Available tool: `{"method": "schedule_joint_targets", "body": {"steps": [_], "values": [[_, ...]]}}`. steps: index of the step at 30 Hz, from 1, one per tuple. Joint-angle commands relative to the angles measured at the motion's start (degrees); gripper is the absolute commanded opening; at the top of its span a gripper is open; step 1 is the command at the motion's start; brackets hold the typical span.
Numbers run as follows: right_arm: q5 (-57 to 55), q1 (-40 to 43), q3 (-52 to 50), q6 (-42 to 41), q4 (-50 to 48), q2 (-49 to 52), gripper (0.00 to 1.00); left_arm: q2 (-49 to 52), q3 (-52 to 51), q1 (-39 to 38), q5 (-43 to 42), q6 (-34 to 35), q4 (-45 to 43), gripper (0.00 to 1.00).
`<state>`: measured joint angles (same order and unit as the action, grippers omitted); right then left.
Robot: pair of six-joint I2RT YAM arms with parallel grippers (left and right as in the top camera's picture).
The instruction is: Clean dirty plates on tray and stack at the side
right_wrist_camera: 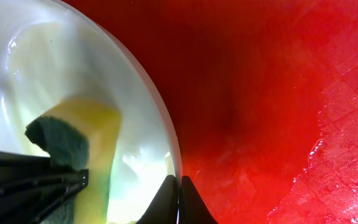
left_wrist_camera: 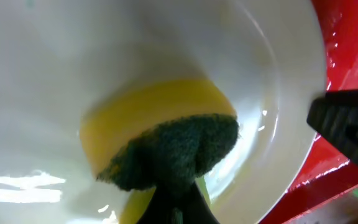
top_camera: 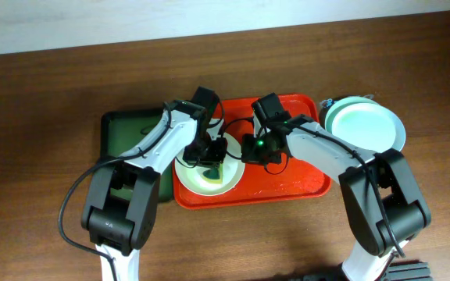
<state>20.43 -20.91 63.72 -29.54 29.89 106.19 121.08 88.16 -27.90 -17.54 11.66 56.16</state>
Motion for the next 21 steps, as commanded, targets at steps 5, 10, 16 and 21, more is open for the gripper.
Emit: {"method": "schedule_joint_targets", "body": {"steps": [5,10,16,21], "values": [[-1.0,-0.5,-0.2,0.3,-0.3,0.4,0.11,-10.5,7.0,8.5,23.3,0.3,7.9,0.0],[-3.1,-0.5,-0.2,0.3,0.1,0.6,0.22,-10.5,6.4,15.4,26.9,0.2,9.1,0.0],[-3.3,-0.6,-0.2,0.3,-0.2,4.5,0.15,-10.2,1.4,19.0,25.3,-3.7,4.5,0.0],[-3.1,-0.6,-0.2,0.3,-0.1,4.5,0.08,-10.2,-4.5,20.2,24.3,-3.6,-2.2,0.0]]}}
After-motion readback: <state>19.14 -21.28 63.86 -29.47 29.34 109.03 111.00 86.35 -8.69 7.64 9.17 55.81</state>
